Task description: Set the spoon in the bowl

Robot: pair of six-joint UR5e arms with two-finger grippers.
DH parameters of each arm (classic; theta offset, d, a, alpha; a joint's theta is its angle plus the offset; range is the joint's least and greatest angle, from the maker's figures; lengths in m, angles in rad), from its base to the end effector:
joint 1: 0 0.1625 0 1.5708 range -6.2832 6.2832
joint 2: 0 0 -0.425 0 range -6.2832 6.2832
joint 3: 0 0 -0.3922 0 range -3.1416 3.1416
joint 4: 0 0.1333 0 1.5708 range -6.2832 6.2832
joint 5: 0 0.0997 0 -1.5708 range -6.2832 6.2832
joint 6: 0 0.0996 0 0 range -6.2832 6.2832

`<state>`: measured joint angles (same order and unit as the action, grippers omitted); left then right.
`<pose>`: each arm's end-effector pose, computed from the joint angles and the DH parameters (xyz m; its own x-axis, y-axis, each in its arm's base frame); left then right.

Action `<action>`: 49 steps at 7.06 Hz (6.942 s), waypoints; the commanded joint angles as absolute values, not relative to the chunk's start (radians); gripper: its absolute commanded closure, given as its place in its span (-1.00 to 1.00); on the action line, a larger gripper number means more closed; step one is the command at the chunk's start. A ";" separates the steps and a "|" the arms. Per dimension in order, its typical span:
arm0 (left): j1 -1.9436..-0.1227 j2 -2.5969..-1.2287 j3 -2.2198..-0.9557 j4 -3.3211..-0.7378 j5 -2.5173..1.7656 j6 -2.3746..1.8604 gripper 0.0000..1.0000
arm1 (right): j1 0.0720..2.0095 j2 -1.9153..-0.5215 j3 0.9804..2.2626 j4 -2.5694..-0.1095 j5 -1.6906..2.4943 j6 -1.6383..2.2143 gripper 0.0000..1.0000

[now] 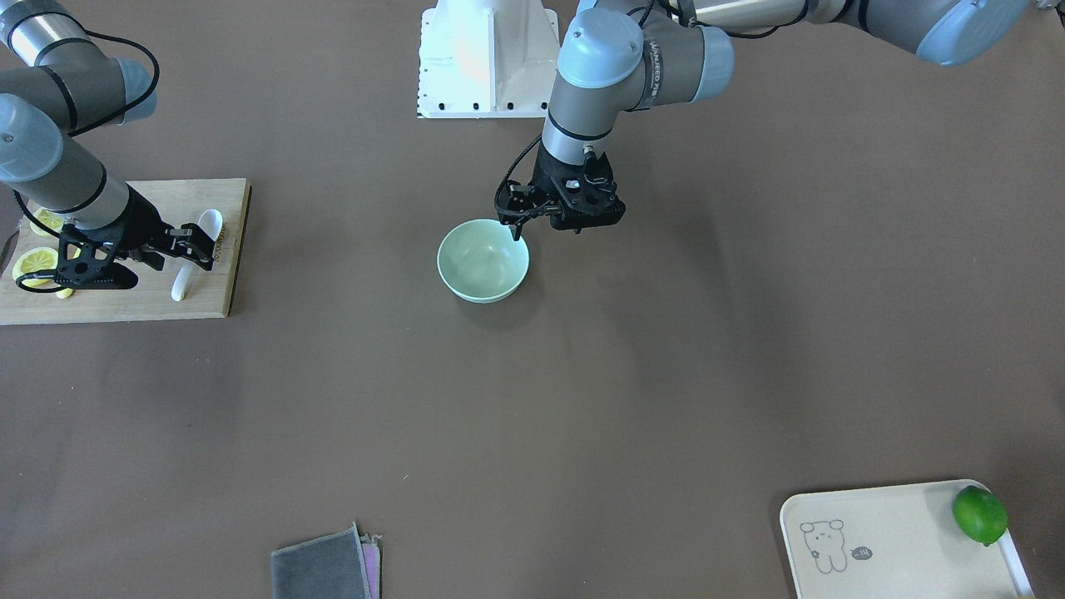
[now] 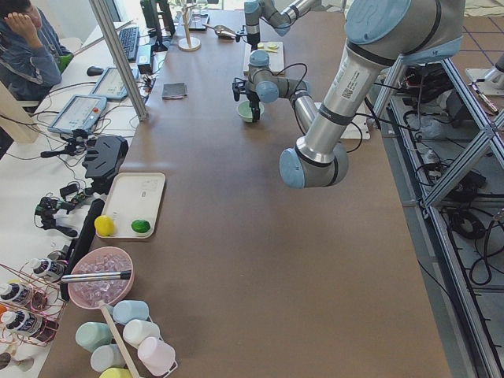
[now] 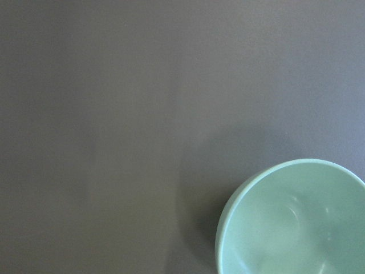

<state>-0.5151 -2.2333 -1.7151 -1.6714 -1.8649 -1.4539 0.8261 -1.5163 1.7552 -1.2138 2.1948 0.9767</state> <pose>0.5310 -0.4206 0.1945 0.5640 -0.1910 -0.8034 0.2083 0.9743 -0.0854 -0.3054 -0.4421 0.5050 0.6744 0.0614 0.7358 0.0037 0.9962 -0.0866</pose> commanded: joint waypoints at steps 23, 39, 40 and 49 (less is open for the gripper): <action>-1.257 -1.674 -1.872 -1.548 -2.252 -0.312 -0.94 | 0.997 -1.281 1.773 -1.325 2.265 0.998 -1.00; -1.719 -1.462 -1.874 -1.347 -2.324 0.333 -0.95 | 1.612 -1.631 1.758 -1.735 2.378 -0.273 -1.00; -1.720 -1.462 -1.878 -1.347 -2.324 0.333 -0.95 | 1.612 -1.629 1.756 -1.735 2.378 -0.273 -1.00; -1.718 -1.465 -1.859 -1.353 -2.326 0.334 -0.95 | 1.637 -1.664 1.814 -1.733 2.379 -0.273 -1.00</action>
<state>-1.7176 -1.4654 -1.8582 -1.3512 -2.3254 0.3344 1.6350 -1.6515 1.7961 -1.7327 2.3786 -0.2730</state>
